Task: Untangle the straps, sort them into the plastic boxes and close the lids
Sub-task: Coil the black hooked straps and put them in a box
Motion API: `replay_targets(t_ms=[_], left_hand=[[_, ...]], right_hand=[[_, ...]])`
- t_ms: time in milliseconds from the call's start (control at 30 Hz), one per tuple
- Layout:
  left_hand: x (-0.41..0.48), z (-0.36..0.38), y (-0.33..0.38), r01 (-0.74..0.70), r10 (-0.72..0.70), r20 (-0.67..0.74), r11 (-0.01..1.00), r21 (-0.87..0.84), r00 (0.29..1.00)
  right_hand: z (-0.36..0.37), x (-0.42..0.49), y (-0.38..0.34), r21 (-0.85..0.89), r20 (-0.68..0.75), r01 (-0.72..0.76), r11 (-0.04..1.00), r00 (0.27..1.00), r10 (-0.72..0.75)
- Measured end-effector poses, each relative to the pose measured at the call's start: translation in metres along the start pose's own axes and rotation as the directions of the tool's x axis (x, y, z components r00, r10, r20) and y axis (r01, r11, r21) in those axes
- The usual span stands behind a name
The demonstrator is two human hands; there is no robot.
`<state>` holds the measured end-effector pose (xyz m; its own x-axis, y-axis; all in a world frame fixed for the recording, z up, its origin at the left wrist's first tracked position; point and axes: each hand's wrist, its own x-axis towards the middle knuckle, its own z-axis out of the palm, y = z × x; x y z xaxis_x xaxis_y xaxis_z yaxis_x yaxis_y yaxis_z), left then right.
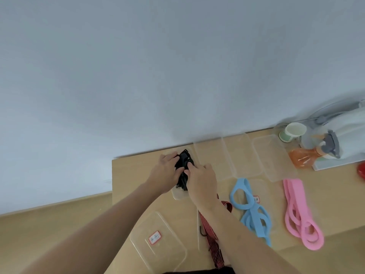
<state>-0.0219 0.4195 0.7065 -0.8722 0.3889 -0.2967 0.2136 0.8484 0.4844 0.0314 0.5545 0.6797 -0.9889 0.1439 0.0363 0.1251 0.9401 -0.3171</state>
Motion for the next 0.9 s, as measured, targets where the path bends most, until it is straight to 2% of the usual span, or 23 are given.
replay_targets(t_ms=[133, 200, 267, 367, 467, 600, 700, 833, 900], left_hand=[[0.001, 0.012, -0.003, -0.028, 0.029, -0.046, 0.999, 0.033, 0.999], [0.000, 0.015, -0.004, -0.061, 0.063, -0.021, 0.997, 0.052, 0.998], [-0.001, 0.018, -0.007, -0.109, 0.098, 0.081, 0.982, 0.154, 0.992], [-0.009, 0.017, -0.003, -0.073, 0.051, 0.075, 0.941, 0.331, 0.996], [-0.014, 0.026, -0.006, -0.081, 0.020, 0.153, 0.914, 0.399, 0.988], [-0.010, 0.036, -0.009, -0.096, -0.006, 0.203, 0.866, 0.491, 0.979], [-0.009, 0.039, -0.007, -0.094, -0.027, 0.209, 0.832, 0.546, 0.978], [-0.010, 0.037, 0.000, -0.070, -0.057, 0.197, 0.811, 0.580, 0.979], [-0.012, 0.032, 0.002, -0.062, -0.053, 0.190, 0.833, 0.549, 0.980]], right_hand=[[-0.002, 0.014, -0.005, -0.006, 0.062, 0.069, 0.998, 0.996, -0.068], [-0.003, 0.018, -0.011, -0.002, 0.127, 0.079, 0.997, 0.989, -0.078], [0.000, 0.019, -0.012, 0.037, 0.104, 0.087, 0.996, 0.990, -0.091], [0.005, 0.017, -0.007, 0.128, 0.084, 0.077, 0.989, 0.993, -0.088], [0.008, 0.011, 0.007, 0.077, 0.032, 0.136, 0.988, 0.990, -0.139], [0.009, 0.011, 0.022, -0.084, -0.009, 0.278, 0.957, 0.960, -0.280], [0.013, 0.013, 0.024, -0.084, -0.003, 0.335, 0.939, 0.942, -0.336], [0.013, 0.015, 0.016, -0.122, 0.049, 0.374, 0.919, 0.927, -0.371], [0.008, 0.017, 0.011, -0.127, 0.053, 0.323, 0.938, 0.946, -0.319]])
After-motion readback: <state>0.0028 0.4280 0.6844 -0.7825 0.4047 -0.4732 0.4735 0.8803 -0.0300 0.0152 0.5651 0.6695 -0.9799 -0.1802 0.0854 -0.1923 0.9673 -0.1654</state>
